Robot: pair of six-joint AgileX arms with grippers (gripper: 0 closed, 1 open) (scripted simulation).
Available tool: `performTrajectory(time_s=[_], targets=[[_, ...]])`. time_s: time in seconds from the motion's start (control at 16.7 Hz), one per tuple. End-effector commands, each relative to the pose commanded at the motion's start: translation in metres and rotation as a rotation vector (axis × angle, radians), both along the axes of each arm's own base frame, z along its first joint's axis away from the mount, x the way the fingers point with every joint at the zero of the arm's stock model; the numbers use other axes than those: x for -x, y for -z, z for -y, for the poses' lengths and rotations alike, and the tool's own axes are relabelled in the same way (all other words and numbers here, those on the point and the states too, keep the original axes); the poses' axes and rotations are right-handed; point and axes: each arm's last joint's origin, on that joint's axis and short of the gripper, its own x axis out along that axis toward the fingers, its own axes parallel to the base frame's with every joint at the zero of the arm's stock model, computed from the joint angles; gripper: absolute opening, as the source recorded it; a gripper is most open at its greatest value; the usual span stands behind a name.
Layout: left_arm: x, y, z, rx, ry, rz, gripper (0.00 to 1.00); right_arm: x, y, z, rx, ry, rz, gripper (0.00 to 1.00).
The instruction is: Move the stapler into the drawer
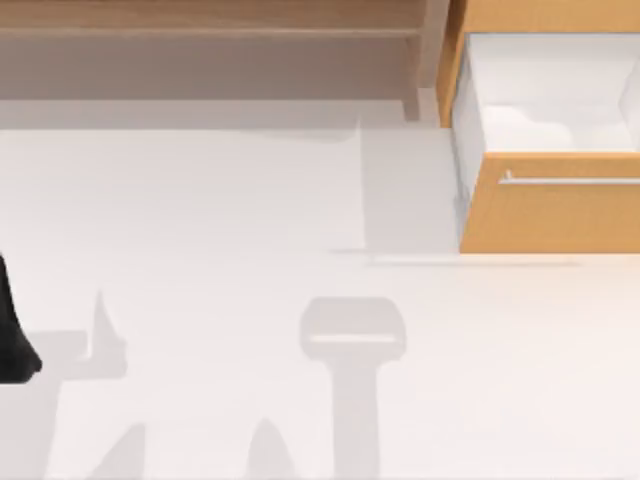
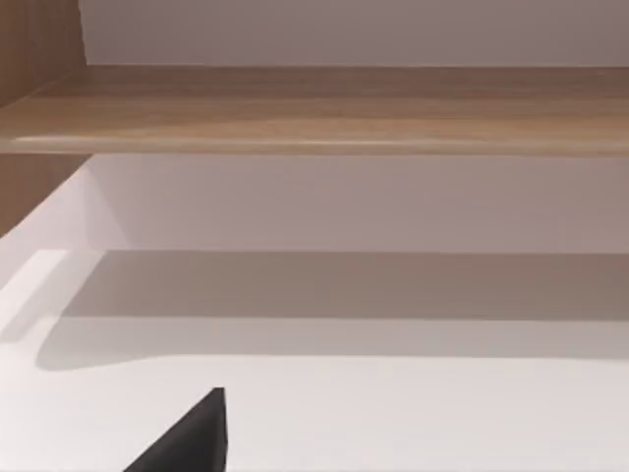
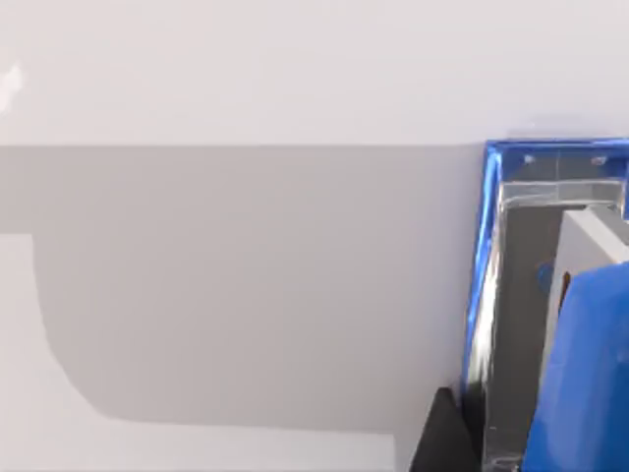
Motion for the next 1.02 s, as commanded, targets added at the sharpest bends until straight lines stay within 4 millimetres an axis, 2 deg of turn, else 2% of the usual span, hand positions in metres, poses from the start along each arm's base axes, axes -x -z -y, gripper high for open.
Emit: performTrajectory(time_s=[0.36,0.72,0.84,1.02], targets=[[0.000,0.000,0.000,0.000,0.000,0.000,1.00,0.001,-0.027,-0.001,-0.004,-0.001,-0.005,0.00],[0.000,0.000,0.000,0.000,0.000,0.000,1.00,-0.002,-0.029,0.000,0.002,-0.001,-0.002,0.00],[0.000,0.000,0.000,0.000,0.000,0.000,1.00,-0.014,-0.039,0.001,0.034,-0.010,0.016,0.00],[0.000,0.000,0.000,0.000,0.000,0.000,1.00,-0.050,-0.070,-0.002,0.115,-0.048,0.094,0.00]])
